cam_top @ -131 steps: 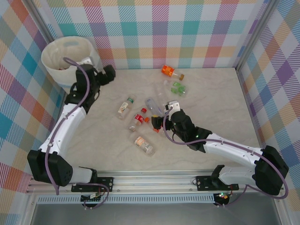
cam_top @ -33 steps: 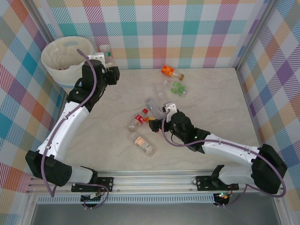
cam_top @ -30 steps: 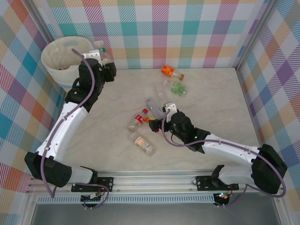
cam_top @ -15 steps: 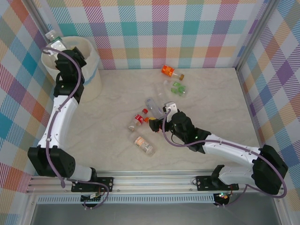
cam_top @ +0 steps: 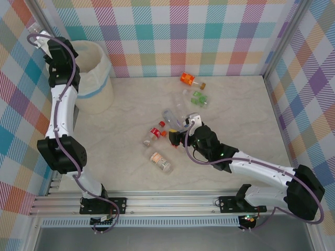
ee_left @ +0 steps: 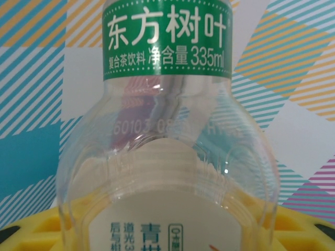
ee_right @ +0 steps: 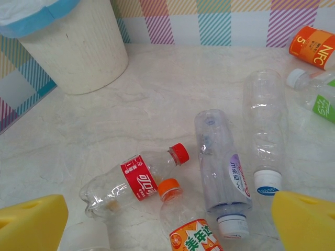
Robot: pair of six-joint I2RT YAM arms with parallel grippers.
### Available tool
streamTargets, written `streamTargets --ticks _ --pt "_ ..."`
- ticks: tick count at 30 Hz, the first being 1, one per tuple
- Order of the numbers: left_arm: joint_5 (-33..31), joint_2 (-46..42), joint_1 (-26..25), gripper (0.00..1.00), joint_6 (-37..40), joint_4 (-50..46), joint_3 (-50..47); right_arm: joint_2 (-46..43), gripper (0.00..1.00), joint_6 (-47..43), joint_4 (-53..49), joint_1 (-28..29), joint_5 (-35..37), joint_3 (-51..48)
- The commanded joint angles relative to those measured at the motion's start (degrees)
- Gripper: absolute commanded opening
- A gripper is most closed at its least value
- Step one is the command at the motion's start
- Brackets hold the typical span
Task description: Put the plastic bottles in the bin
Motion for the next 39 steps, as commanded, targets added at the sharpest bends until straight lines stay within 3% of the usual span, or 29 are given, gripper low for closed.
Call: streamTargets --ticks 1,5,9,14,26,32,39 --pt "-2.08 2.42 0.56 0.17 0.33 -3.62 3.32 -1.06 1.0 -0.21 0.38 -0.24 1.67 0.5" --pt "-0.01 5.88 0.49 0.33 0.0 -4.75 6.22 -0.22 1.0 -1.92 -2.27 -0.21 1.23 3.75" --pt "-0.43 10.64 0.56 0.74 -0.01 -12.01 13.08 0.27 1.0 -1.17 -2.64 -0.2 0.31 4.8" --pt "-3.03 13.99 0.55 1.0 1.55 -19.24 22.03 0.54 1.0 0.05 -2.74 -0.2 -0.18 4.89" --pt "3.61 9.02 -0.71 1.0 6.32 -21.98 20.37 0.73 1.0 -0.41 -2.51 -0.2 -0.36 4.34" --pt "6.35 0.13 -3.96 1.0 8.81 -13.53 5.41 0.35 1.0 -1.97 -6.7 -0.25 -1.08 2.88" --pt "10.27 -7.82 -7.46 1.0 3.11 -8.44 -6.47 -0.07 1.0 -1.57 -13.39 -1.13 0.61 1.93"
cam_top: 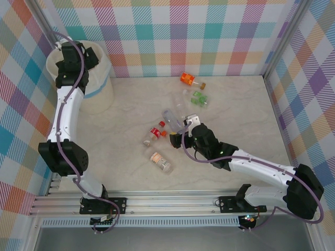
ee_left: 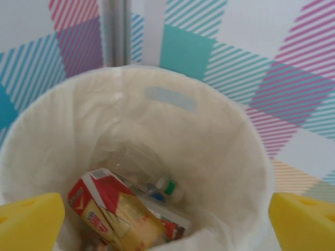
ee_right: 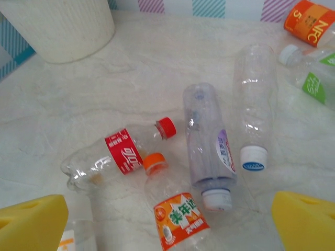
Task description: Put the plastic bottles in the bin
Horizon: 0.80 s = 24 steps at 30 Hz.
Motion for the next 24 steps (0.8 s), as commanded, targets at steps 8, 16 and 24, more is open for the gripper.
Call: streamTargets --ticks 8,16,24 --pt "10.92 -7.36 -4.05 1.0 -15.44 5.79 -7.48 3.39 1.0 -6.02 -11.24 -2.85 -10.17 0.16" --pt "17.43 -8.27 -6.99 1.0 -19.86 8.54 -11.75 11.78 0.93 -9.71 -17.71 -3.51 -13.88 4.56" --pt "24.8 -11.55 -7.07 1.0 -24.8 6.91 -20.57 20.88 0.89 -8.89 -19.67 -4.65 -12.72 9.34"
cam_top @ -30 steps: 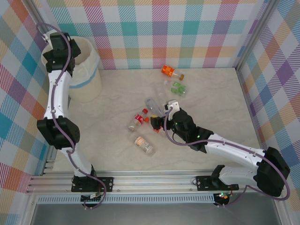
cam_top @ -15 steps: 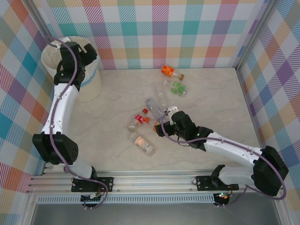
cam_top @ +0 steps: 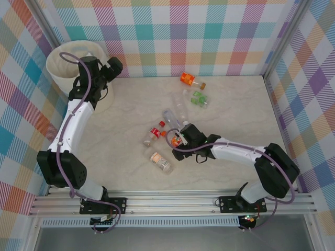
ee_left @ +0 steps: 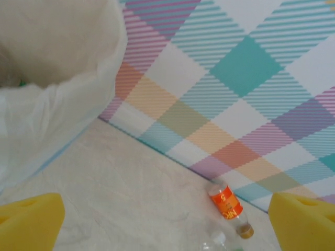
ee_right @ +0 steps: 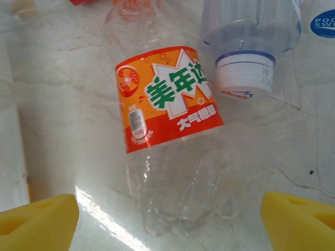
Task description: Put the plastic bottles in the bin
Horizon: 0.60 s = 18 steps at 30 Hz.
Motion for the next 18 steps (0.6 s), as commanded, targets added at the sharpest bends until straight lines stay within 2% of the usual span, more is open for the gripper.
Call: streamTargets --ticks 1,7,11,14,18 --pt "4.63 -3.49 -0.18 1.0 -2.69 -0.51 -3.71 2.82 0.89 -0.31 -1.58 -0.42 0.47 3.02" --pt "3.13 -9.45 -0.2 1.0 -1.02 -3.5 -11.85 10.23 0.87 -0.98 -0.72 -0.68 0.67 6.83" --pt "2.38 -15.06 -0.22 1.0 -1.02 -3.63 -18.23 12.09 0.83 -1.28 -0.65 -0.72 1.17 7.55" --pt "3.47 -17.67 -0.18 1.0 -1.37 -4.05 -21.44 11.69 0.73 -1.64 0.46 -0.68 1.99 6.5" --pt "9.18 -18.73 -0.25 1.0 -0.45 -6.19 -22.78 8.88 0.63 -2.3 3.4 -0.68 1.36 3.6"
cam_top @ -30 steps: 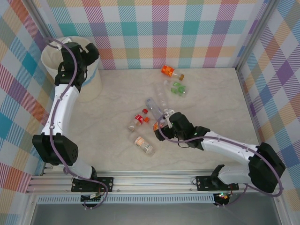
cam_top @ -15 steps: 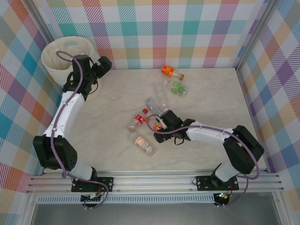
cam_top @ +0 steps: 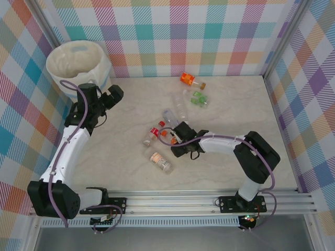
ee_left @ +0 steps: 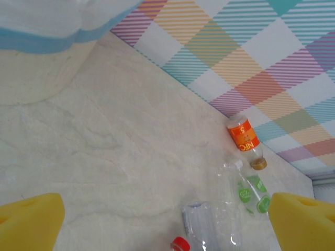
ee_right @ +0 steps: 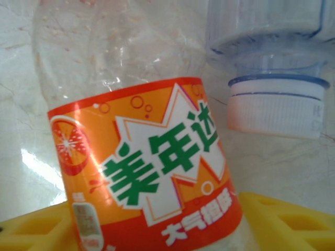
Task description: Put the plastic bottles in the bin
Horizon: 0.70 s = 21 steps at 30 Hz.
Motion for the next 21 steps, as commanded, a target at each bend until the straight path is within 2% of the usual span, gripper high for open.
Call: streamTargets --ticks 1,4,9,13,21 --pt "5.38 -0.99 -0.43 1.0 1.2 -2.91 -0.82 -4.05 0.62 -0.95 3.41 -0.16 0.1 -3.12" --pt "7.31 -1.42 -1.77 1.0 2.23 -4.96 -0.9 -8.14 0.56 0.04 6.83 -0.16 0.07 -6.34" --pt "12.13 -1.2 -5.42 1.0 0.21 0.4 -4.68 -13.45 0.49 0.67 10.81 -0.07 0.29 -9.13" --pt "15.68 0.82 -8.58 1.0 -1.12 4.51 -6.14 -17.68 0.47 1.32 14.74 -0.07 -0.11 -10.78" --pt "23.82 5.66 -16.34 1.0 -4.12 18.7 -7.67 -22.79 0.47 4.73 22.54 -0.07 -2.13 -12.48"
